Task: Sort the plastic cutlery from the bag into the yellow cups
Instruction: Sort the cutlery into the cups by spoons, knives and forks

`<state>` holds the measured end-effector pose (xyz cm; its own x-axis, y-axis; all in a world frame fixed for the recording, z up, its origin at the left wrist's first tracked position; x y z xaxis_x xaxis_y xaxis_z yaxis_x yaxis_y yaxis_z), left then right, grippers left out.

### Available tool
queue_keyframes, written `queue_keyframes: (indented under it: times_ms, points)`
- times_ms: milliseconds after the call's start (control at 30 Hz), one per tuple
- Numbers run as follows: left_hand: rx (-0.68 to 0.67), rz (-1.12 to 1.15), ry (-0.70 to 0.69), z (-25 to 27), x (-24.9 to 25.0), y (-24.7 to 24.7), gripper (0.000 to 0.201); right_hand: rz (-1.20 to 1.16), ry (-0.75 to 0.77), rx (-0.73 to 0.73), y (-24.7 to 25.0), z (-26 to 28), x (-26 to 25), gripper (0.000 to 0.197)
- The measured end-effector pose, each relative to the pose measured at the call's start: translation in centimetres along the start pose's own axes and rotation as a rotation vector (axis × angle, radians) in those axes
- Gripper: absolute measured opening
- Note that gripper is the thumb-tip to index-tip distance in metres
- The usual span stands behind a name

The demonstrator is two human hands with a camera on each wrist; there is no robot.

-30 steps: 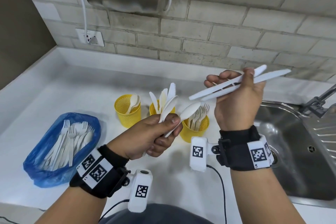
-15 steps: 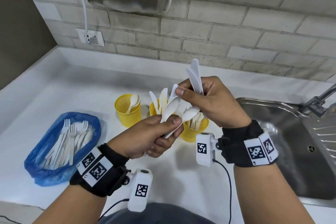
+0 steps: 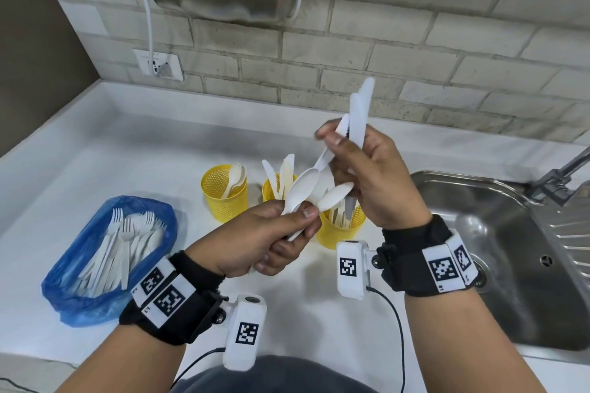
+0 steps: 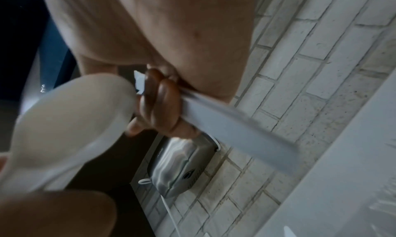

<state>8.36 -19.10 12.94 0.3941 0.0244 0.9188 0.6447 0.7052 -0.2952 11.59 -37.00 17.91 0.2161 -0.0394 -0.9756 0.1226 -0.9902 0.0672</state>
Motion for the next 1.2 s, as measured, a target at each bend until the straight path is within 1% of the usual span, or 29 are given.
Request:
queue_keyframes:
  times_ms: [67, 100, 133, 200, 300, 367, 400, 467, 533, 567, 633, 700, 800, 833, 900, 933, 1033, 1200]
  points:
    - [-0.006, -0.019, 0.005, 0.0, 0.1, -0.1, 0.033, 0.084, -0.008, -0.096, -0.3, 0.2, 0.1, 0.021]
    - [-0.004, -0.021, 0.006, 0.0, 0.1, -0.1, 0.033, 0.091, -0.004, -0.102, -0.5, 0.3, 0.2, 0.025]
    - [0.002, -0.023, 0.004, 0.0, 0.1, 0.0, 0.032, 0.071, -0.005, -0.066, -0.5, 0.2, 0.3, 0.029]
    - [0.02, -0.031, -0.001, 0.0, 0.1, 0.1, 0.033, -0.061, -0.014, 0.083, -0.4, -0.2, 0.5, 0.034]
    - [0.053, -0.027, -0.005, 0.1, -0.1, 0.2, 0.035, -0.412, -0.013, 0.397, 0.8, -0.8, 0.4, 0.033]
    - [0.081, 0.039, -0.025, 0.1, -0.2, 0.2, 0.037, -0.588, 0.013, 0.612, 2.2, -0.9, 0.5, 0.03]
    - [0.099, 0.079, -0.035, 0.1, -0.2, 0.3, 0.038, -0.613, 0.026, 0.702, 2.8, -0.8, 0.7, 0.03]
    - [0.133, 0.129, -0.051, 0.0, -0.1, 0.5, 0.041, -0.549, 0.053, 0.825, 3.8, -0.4, 0.8, 0.028]
    - [0.159, 0.147, -0.059, -0.1, 0.1, 0.7, 0.046, -0.442, 0.099, 0.884, 4.2, 0.2, 0.7, 0.027]
    - [0.171, 0.151, -0.061, -0.1, 0.1, 0.7, 0.048, -0.394, 0.131, 0.89, 4.2, 0.5, 0.7, 0.028]
    - [0.191, 0.161, -0.064, -0.3, 0.1, 0.7, 0.051, -0.301, 0.193, 0.845, 3.7, 1.0, 0.7, 0.029]
    - [0.2, 0.169, -0.07, -0.5, 0.1, 0.7, 0.052, -0.193, 0.222, 0.722, 3.0, 1.2, 1.3, 0.028]
    - [0.208, 0.162, -0.065, -0.7, 0.0, 0.7, 0.054, 0.052, 0.165, 0.444, 1.8, 1.4, 2.6, 0.015]
    - [0.208, 0.158, -0.058, -0.6, 0.1, 0.8, 0.054, 0.119, 0.132, 0.34, 1.3, 1.4, 2.8, 0.014]
    - [0.196, 0.144, -0.04, -0.5, 0.2, 0.7, 0.056, 0.179, 0.073, 0.178, 0.2, 1.7, 3.0, 0.016]
    - [0.19, 0.13, -0.033, -0.4, 0.2, 0.7, 0.057, 0.185, 0.056, 0.129, -0.2, 1.7, 3.0, 0.014]
    - [0.182, 0.095, -0.018, 0.0, 0.3, 0.7, 0.062, 0.188, 0.033, 0.078, -1.1, 1.7, 2.8, 0.006]
    - [0.177, 0.076, 0.002, 0.1, 0.3, 0.7, 0.068, 0.154, 0.028, 0.074, -1.9, 1.4, 2.4, 0.006]
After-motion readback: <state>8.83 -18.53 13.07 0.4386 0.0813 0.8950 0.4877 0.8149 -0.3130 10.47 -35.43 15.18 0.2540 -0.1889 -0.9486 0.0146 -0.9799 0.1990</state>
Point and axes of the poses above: each hand's wrist, its own z-axis away from the middle knuckle, its own y-axis out of the back of the hand, x = y × z, the point moved 2 cm from there along -z, towards the middle knuckle, and after that the axes turned 6 degrees about z, right-handed, at the moved point
